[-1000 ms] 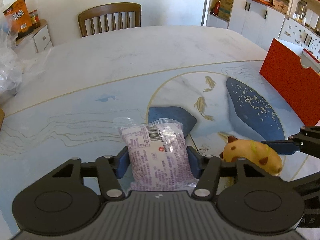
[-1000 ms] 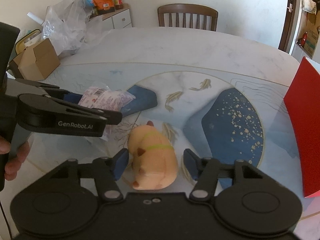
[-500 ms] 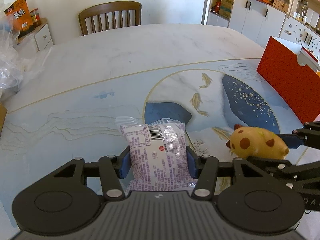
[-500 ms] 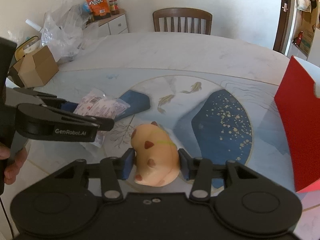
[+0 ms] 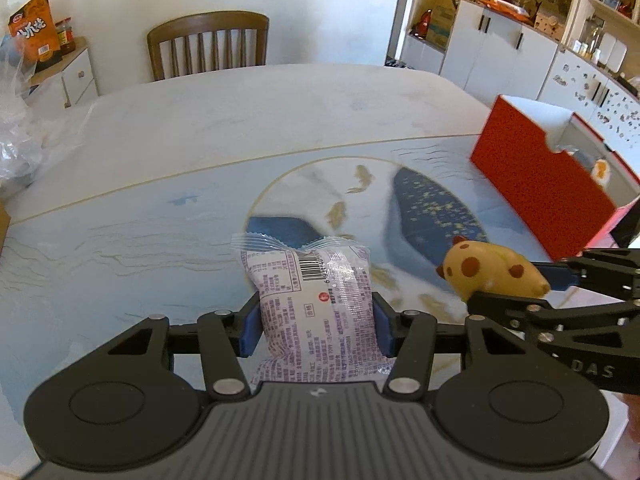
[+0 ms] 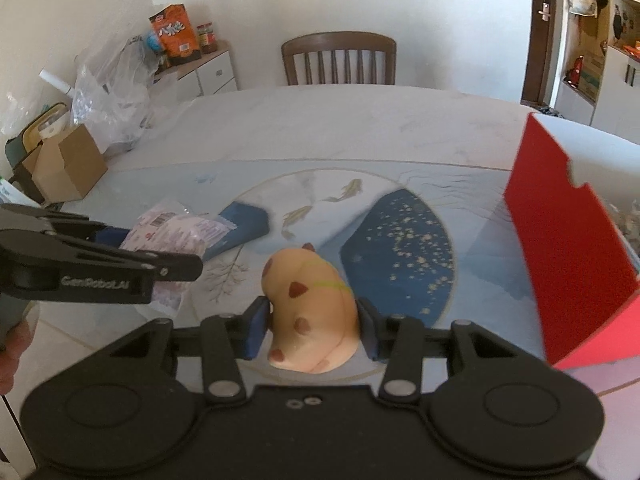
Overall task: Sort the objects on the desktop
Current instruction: 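Lift and carry the snack bag and plush toy over the red shoebox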
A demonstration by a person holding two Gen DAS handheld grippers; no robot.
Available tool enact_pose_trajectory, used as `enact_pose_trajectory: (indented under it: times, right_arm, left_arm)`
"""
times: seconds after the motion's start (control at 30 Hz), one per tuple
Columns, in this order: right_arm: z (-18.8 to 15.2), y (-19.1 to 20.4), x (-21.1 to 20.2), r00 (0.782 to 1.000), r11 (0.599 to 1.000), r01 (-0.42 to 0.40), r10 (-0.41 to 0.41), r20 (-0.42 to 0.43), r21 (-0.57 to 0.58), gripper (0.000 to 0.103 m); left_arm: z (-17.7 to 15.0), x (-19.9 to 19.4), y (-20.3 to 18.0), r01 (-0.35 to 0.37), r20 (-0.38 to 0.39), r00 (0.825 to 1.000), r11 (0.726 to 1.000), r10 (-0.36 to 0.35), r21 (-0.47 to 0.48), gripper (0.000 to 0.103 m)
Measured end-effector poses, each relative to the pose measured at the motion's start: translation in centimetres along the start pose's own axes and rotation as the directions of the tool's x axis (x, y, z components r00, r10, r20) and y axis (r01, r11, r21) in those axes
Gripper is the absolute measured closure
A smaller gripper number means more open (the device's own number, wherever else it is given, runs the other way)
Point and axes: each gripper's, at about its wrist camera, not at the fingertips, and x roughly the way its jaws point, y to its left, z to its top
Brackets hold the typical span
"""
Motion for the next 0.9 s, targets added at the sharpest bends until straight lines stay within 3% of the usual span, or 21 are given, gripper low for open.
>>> enact_pose_trajectory:
  times: [0.4, 0.9]
  right_arm:
    - [0.6, -3.7, -4.4, 0.998, 1.0, 0.027, -0.028, 0.059, 0.014, 0.058]
    - [2.4, -13.6, -10.6, 0.985, 0.99, 0.116, -0.124, 0.116, 0.074, 0.058]
  left_arm:
    - [1.6, -2.1, -5.1, 0.049, 0.018, 0.999, 0.999, -0.049, -0.002, 0.05]
    - [6.1, -3.2, -12.8, 0.133, 0.074, 0.988, 0.99, -0.136, 0.042, 0.05]
